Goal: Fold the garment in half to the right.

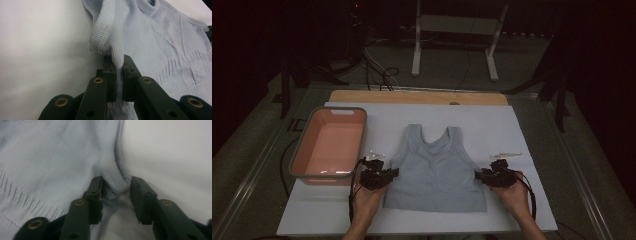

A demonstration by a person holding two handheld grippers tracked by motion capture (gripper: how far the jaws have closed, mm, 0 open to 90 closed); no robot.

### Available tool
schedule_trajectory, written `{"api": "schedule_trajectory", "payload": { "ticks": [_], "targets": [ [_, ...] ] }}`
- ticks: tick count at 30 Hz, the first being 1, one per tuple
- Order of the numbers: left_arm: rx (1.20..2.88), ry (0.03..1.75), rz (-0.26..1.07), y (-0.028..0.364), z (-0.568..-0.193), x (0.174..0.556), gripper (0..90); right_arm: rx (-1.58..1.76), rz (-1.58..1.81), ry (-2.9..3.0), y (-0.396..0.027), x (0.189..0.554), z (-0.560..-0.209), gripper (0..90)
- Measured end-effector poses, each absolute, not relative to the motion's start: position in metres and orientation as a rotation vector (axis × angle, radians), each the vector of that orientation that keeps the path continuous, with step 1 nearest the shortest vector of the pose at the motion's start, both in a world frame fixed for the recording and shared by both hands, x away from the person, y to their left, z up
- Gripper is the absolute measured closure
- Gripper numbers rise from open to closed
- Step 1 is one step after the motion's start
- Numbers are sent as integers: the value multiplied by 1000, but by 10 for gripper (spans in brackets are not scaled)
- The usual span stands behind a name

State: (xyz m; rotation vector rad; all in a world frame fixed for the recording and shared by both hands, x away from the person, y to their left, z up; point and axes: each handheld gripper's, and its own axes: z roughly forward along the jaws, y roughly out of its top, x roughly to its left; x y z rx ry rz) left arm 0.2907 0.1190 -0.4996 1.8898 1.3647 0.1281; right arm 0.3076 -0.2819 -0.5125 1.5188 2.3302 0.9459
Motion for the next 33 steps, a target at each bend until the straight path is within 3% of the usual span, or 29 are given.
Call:
{"api": "schedule_trajectory", "payload": {
  "ticks": [1,5,16,28,33],
  "targets": [
    [1887,1368,126,119,-500,291,850,1511,954,2362,-279,308,-513,792],
    [1889,1367,124,119,-500,291,849,1474,942,2369,-275,303,-507,846],
    [1917,1326,75,106,-498,286,849,1459,919,2370,-294,274,-492,851],
    [1904,1352,81,110,-500,284,850,1435,886,2316,-288,287,-495,846],
    [1898,1344,69,108,-496,284,849,1419,906,2301,-288,284,-491,765]
  ]
}}
